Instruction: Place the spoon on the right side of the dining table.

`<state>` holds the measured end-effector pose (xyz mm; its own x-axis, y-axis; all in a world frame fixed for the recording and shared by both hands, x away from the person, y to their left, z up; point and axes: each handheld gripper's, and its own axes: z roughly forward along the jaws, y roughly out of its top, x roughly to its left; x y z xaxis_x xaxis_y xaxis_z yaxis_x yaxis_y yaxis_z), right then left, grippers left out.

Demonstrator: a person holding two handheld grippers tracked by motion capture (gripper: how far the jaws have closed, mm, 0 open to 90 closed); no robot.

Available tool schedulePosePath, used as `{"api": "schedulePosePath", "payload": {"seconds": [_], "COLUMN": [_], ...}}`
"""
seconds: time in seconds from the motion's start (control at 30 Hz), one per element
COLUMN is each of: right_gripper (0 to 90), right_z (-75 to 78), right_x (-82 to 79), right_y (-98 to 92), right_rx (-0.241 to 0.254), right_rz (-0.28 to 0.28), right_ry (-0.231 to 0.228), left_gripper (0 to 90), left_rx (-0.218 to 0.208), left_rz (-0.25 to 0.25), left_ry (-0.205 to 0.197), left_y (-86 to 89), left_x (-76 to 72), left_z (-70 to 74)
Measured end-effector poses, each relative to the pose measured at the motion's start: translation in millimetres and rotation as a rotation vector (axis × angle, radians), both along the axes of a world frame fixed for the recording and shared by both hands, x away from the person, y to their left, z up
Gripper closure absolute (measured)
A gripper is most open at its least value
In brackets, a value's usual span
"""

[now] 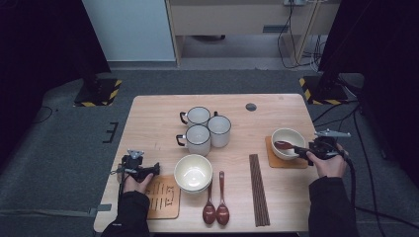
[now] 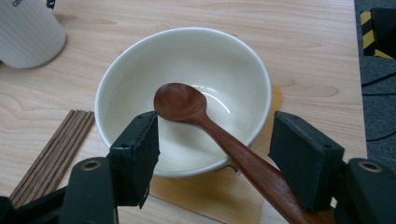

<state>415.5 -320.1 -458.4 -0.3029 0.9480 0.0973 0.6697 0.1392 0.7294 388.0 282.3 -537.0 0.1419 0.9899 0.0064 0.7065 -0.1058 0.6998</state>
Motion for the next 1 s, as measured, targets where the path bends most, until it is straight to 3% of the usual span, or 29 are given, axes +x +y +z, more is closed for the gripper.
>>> {"api": "schedulePosePath", "payload": {"seconds": [1.0], "right_gripper": [33.9], "right_z": [3.3], "right_x": [-22.1], "right_y": [9.1], "right_rx": [0.026], "right_rz": [0.053], "right_ry": [-0.01], "left_gripper": [0.0], "left_rx": [0.0], "left_rz": [0.0], "left_ry": [0.0], "left_y": [0.0], "left_x": [0.0], "left_z": [0.0]}}
